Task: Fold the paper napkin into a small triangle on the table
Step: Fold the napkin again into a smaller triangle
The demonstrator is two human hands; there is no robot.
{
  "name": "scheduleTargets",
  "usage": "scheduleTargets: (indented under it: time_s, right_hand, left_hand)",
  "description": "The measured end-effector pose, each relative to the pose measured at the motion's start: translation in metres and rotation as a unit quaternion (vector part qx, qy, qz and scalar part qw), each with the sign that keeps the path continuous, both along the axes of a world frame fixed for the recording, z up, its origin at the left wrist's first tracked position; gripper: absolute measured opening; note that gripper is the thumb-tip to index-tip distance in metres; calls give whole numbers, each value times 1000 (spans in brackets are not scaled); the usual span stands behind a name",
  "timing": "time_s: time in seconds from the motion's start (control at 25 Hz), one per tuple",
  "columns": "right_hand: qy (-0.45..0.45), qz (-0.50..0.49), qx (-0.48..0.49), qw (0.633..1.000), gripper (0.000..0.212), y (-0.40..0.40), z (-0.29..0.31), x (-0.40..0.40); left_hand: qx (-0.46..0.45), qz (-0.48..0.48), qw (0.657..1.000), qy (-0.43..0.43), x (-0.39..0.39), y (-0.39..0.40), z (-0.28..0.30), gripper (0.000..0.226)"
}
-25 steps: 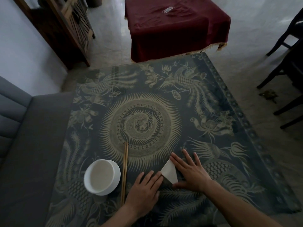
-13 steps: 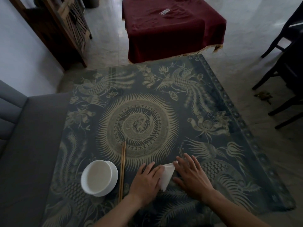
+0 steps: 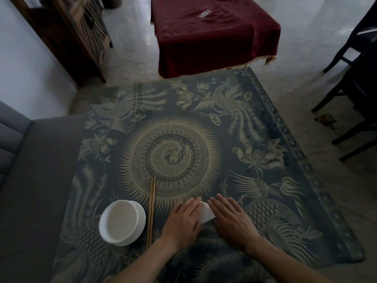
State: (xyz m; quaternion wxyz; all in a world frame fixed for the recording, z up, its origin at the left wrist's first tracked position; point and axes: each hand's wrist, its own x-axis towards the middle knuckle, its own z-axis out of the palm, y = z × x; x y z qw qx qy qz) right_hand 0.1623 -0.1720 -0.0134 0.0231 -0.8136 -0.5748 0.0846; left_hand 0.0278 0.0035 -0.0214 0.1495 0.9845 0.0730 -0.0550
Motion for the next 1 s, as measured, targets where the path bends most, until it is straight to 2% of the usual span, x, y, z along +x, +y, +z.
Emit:
scheduleTargets:
  time_s: [0.08, 0.2, 0.48, 0.72, 0.88, 1.0]
  right_hand:
    - [-1, 40, -35, 999, 64, 7, -4, -2]
    - [7, 42, -65, 997, 71, 8, -10, -7]
    - [48, 40, -64, 996, 76, 9, -14, -8]
    - [37, 38, -55, 997, 75, 6, -12, -8]
    - [32, 29, -43, 998, 71, 1, -11, -11]
    - [28, 35, -41, 998, 69, -4, -12, -12]
  left_hand:
    - [16, -4, 999, 33, -4, -11, -5, 60]
    - [59, -7, 996, 63, -11, -17, -4, 64]
    - [63, -22, 996, 66, -48, -19, -3, 67]
    - [54, -48, 996, 57, -79, -15, -3, 62]
    - [21, -13, 999, 25, -64, -10, 1, 58]
    - [41, -1, 998, 45, -33, -13, 5, 64]
